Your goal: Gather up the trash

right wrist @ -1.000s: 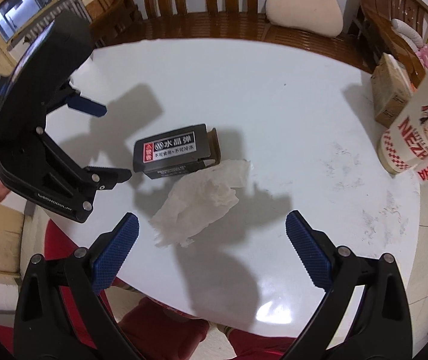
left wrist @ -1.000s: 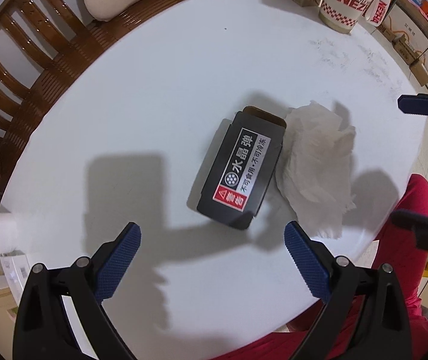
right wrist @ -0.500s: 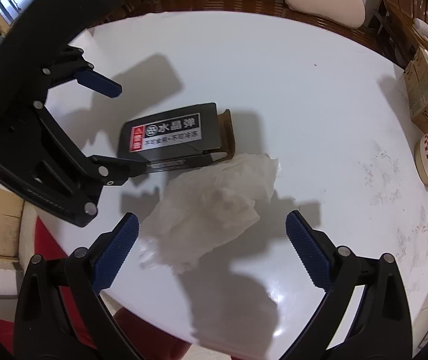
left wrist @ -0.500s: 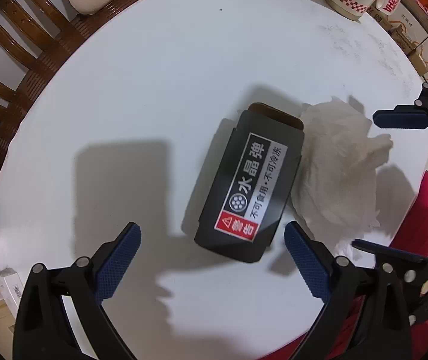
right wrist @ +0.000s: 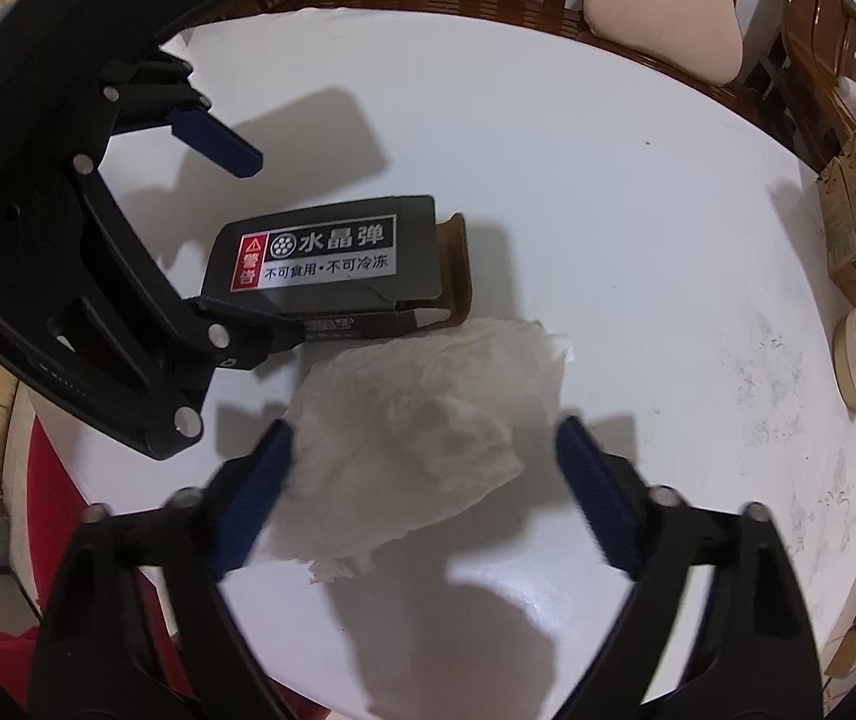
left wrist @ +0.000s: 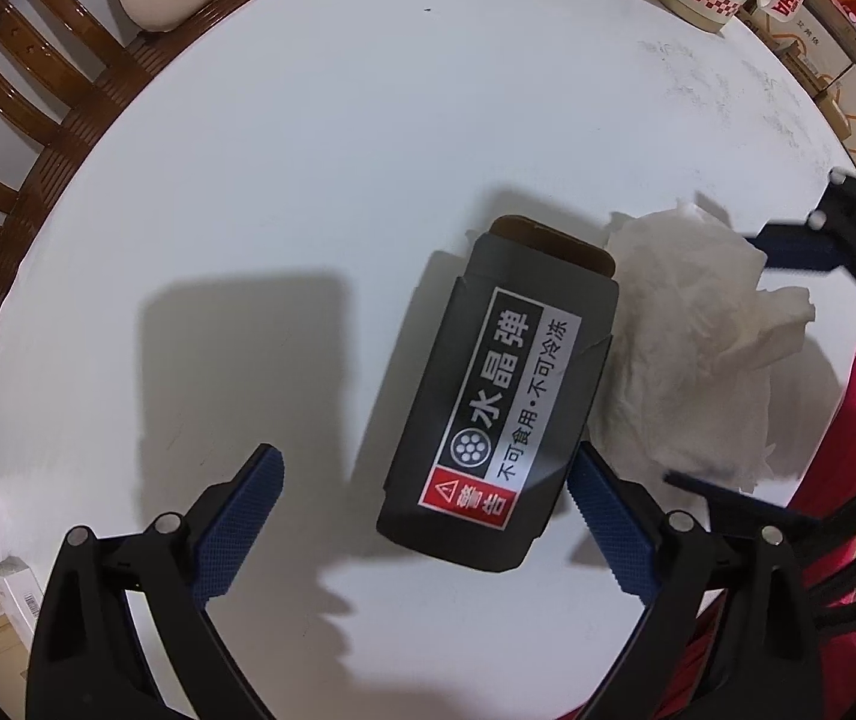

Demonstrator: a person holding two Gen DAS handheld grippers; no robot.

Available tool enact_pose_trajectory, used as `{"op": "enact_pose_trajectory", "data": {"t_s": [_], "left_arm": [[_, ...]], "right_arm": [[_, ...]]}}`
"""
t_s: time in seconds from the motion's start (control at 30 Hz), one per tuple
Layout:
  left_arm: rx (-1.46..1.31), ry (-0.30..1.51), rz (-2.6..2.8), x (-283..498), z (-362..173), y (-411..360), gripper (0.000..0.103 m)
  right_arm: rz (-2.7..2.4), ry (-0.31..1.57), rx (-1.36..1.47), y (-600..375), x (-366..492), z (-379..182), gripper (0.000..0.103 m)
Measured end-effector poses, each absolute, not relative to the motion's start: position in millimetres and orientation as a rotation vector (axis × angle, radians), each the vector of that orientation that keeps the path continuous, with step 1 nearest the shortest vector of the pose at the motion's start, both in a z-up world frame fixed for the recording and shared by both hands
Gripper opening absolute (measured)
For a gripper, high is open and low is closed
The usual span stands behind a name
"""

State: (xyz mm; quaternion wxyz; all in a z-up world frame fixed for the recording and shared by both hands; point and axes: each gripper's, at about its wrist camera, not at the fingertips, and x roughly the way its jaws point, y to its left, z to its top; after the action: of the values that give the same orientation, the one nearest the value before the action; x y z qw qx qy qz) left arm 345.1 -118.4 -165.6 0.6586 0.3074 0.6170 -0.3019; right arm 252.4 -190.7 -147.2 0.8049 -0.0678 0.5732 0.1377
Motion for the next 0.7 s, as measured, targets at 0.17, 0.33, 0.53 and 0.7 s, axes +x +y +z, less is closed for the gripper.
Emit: {"op": "enact_pose_trajectory", "data": {"t_s": [0.17,0.33,0.53,0.7], "left_arm": [[0.717,1.415,-0.689,344.3,-171.6,-123.2,0.075],[0.699,1.428,-0.715,345.6,-169.3,-125.9,0.064],[0.692,1.433,-0.711,335.1,-166.0,-128.0,0.056],[0.693,1.422,-0.682,328.9,-164.0,-126.3,0.055]], "right_arm": [[0.304,1.234,-0.152,-188.6,250.4,-154.2,0.059],[0.310,1.217,-0.168,-184.6,245.8,-152.3,0.037],[0.311,1.209,-0.164,-185.2,242.5,-147.0,0.016],[0.306,1.192,-0.171,-186.2,238.8,-141.0,0.010]]}}
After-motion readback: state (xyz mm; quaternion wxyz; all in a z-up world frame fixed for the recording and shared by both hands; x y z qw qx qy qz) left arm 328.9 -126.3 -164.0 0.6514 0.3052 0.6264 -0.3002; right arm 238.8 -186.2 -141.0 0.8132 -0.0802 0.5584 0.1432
